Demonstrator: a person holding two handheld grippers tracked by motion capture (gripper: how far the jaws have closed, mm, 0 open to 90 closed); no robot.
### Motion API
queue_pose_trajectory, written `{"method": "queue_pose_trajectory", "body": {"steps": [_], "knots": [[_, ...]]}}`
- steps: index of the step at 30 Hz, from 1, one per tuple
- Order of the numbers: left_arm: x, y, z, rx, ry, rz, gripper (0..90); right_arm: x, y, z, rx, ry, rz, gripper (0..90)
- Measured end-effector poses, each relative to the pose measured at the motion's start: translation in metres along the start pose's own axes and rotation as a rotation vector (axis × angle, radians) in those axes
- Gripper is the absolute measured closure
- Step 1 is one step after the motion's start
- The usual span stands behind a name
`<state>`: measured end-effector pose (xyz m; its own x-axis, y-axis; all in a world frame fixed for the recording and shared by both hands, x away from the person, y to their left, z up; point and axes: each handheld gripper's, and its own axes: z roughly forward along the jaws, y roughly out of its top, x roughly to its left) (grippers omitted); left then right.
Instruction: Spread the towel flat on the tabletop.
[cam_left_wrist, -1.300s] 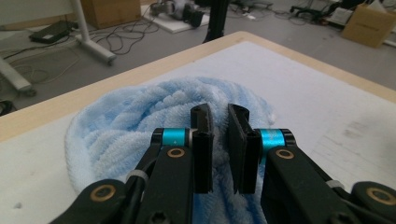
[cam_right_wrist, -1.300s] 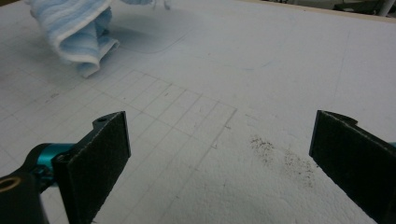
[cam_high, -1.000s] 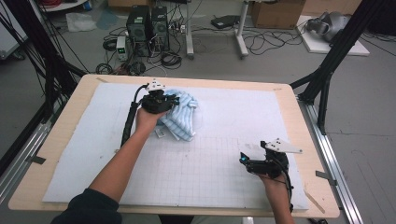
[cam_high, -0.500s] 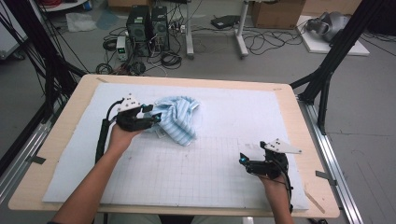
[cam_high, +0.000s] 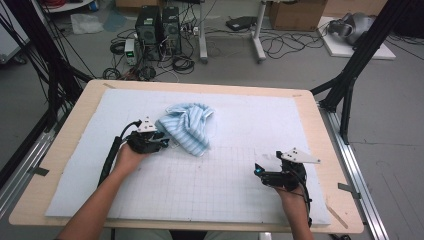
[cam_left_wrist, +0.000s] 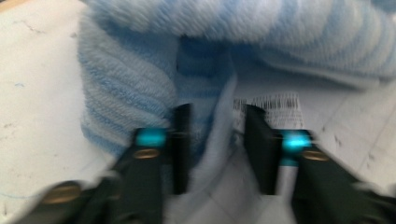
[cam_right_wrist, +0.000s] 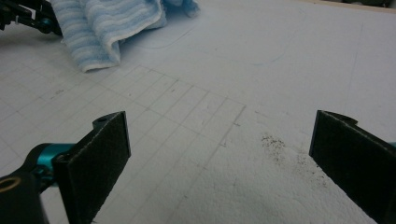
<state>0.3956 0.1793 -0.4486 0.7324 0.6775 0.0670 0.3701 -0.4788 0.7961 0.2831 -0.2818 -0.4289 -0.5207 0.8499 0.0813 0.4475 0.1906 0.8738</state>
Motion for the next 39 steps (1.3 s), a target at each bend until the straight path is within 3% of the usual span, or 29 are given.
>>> {"method": "queue_pose_trajectory", "body": {"steps": [1,5,7,10,13,21,25,30,31,32,33,34,35,39], "knots": [[-0.001,0.001,-0.004,-0.005,-0.011,0.004,86.2,0.000,0.000,0.000,0.001,0.001,0.001,4.1],[-0.007,0.003,-0.019,-0.023,-0.075,0.011,86.7,0.000,0.000,0.000,0.002,0.002,0.001,4.2],[-0.014,-0.002,-0.033,-0.060,-0.097,0.015,86.7,0.002,0.000,0.000,0.005,0.006,-0.003,4.2],[-0.018,-0.008,-0.044,-0.073,-0.113,0.021,86.7,0.004,0.001,0.001,0.006,0.006,-0.007,4.2],[-0.023,-0.021,-0.062,-0.107,-0.139,-0.006,86.6,0.006,0.001,0.002,0.011,0.012,-0.006,4.3],[-0.029,-0.041,-0.088,-0.140,-0.163,-0.019,86.6,0.013,0.004,0.008,0.015,0.041,-0.017,4.5],[-0.029,-0.049,-0.105,-0.158,-0.156,-0.022,86.6,0.022,0.008,0.016,0.027,0.083,-0.031,5.6],[-0.021,-0.061,-0.114,-0.181,-0.133,-0.063,86.1,0.044,0.021,0.039,0.042,0.166,-0.063,10.0],[-0.020,-0.062,-0.115,-0.187,-0.125,-0.070,84.3,0.047,0.024,0.042,0.037,0.194,-0.064,15.8],[-0.019,-0.063,-0.115,-0.195,-0.109,-0.081,77.3,0.051,0.027,0.046,0.032,0.222,-0.075,17.9],[-0.016,-0.062,-0.116,-0.218,-0.069,-0.124,68.2,0.056,0.030,0.051,0.033,0.230,-0.084,18.5],[-0.016,-0.062,-0.116,-0.218,-0.069,-0.124,58.8,0.061,0.033,0.057,0.039,0.245,-0.092,22.2],[-0.015,-0.060,-0.116,-0.240,-0.034,-0.153,52.0,0.065,0.036,0.062,0.041,0.267,-0.108,26.1],[-0.017,-0.056,-0.115,-0.274,-0.033,-0.154,46.5,0.088,0.045,0.089,0.069,0.303,-0.207,37.5]]}}
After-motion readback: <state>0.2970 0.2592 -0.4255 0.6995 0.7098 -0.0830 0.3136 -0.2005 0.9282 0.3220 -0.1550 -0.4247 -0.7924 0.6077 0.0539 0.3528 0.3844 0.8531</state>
